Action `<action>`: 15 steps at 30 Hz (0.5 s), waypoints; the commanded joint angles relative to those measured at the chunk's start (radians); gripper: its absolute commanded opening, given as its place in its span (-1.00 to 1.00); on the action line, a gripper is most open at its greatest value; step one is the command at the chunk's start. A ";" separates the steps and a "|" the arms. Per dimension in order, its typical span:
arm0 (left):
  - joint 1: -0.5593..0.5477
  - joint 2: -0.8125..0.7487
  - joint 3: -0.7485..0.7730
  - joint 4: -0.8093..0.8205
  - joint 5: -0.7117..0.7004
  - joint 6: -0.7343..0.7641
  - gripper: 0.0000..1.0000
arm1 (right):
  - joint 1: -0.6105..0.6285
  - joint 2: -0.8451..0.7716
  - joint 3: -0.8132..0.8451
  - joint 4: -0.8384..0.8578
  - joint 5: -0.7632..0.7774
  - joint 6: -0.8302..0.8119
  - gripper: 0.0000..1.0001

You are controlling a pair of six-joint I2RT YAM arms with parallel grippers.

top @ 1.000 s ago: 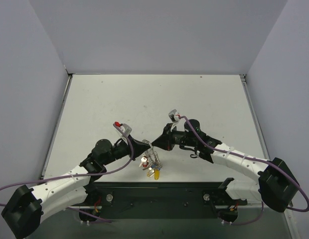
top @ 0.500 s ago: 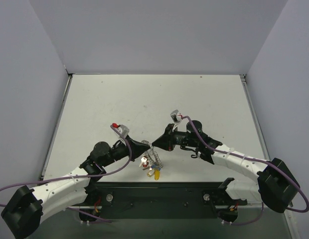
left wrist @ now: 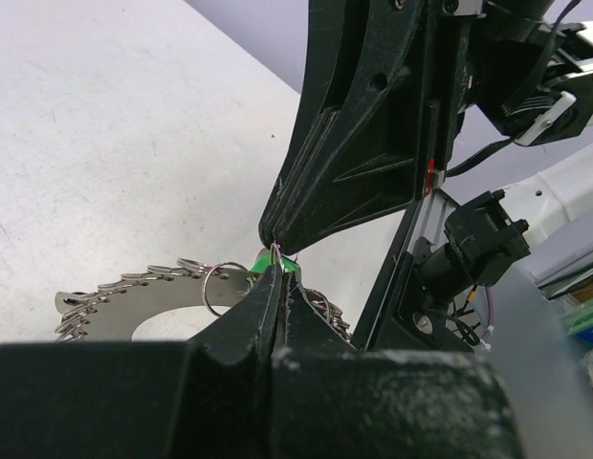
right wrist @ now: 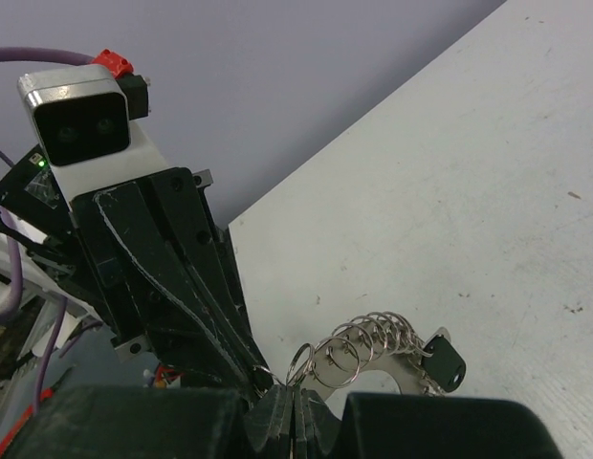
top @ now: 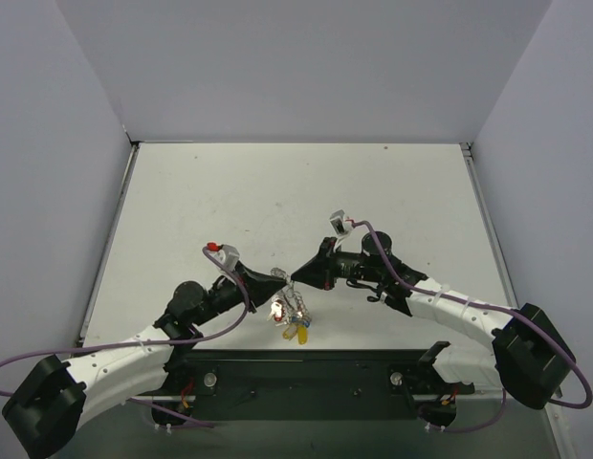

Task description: Put the keys on the keyring

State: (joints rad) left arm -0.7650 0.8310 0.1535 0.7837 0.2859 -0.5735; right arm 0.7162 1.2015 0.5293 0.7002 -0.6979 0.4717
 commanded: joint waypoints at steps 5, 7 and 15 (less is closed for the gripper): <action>-0.005 -0.018 -0.029 0.334 -0.030 -0.022 -1.00 | -0.026 0.001 -0.023 0.143 -0.086 0.047 -1.00; -0.003 -0.015 -0.034 0.356 -0.031 -0.020 -1.00 | -0.026 0.006 -0.020 0.154 -0.098 0.057 -1.00; -0.005 0.013 -0.055 0.440 -0.059 -0.006 -1.00 | -0.026 0.018 -0.003 0.165 -0.170 0.076 -1.00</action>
State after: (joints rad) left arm -0.7654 0.8463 0.0910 1.0004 0.2718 -0.5758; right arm 0.6987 1.2098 0.5186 0.8108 -0.7937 0.5526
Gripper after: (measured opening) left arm 0.023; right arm 0.032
